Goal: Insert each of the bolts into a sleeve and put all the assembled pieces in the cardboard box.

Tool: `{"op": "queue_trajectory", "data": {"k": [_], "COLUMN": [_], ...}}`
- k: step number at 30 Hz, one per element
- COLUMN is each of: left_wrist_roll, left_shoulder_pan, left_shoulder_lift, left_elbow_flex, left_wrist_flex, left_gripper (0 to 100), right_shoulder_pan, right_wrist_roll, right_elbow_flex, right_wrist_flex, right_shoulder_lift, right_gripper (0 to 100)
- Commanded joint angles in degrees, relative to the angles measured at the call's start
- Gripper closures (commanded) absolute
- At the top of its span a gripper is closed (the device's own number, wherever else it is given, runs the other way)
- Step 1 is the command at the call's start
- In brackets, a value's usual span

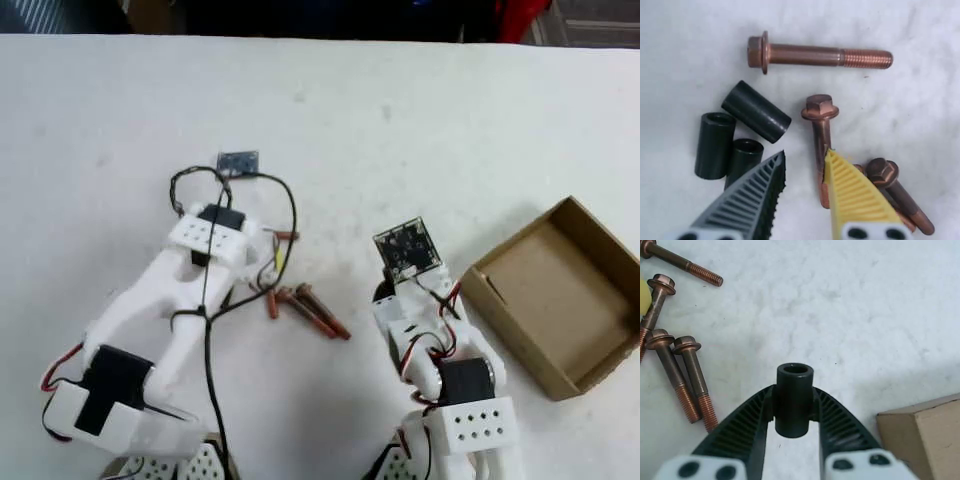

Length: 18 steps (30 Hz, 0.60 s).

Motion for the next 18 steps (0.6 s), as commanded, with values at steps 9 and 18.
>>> {"op": "queue_trajectory", "data": {"k": [9, 18], "left_wrist_roll": [0.79, 0.88], "left_shoulder_pan": [1.71, 2.33], "left_shoulder_lift": [0.22, 2.86], "left_elbow_flex": [-1.93, -1.41], "left_wrist_flex": [-5.1, -9.23], "left_gripper": [84, 84], "right_shoulder_pan": [0.66, 0.66], "right_wrist_roll": [-0.35, -0.35], "right_elbow_flex": [-0.62, -0.62], "right_wrist_flex": [-1.71, -1.54], "right_shoulder_lift": [-0.92, -0.92], "right_gripper": [98.1, 98.1]}}
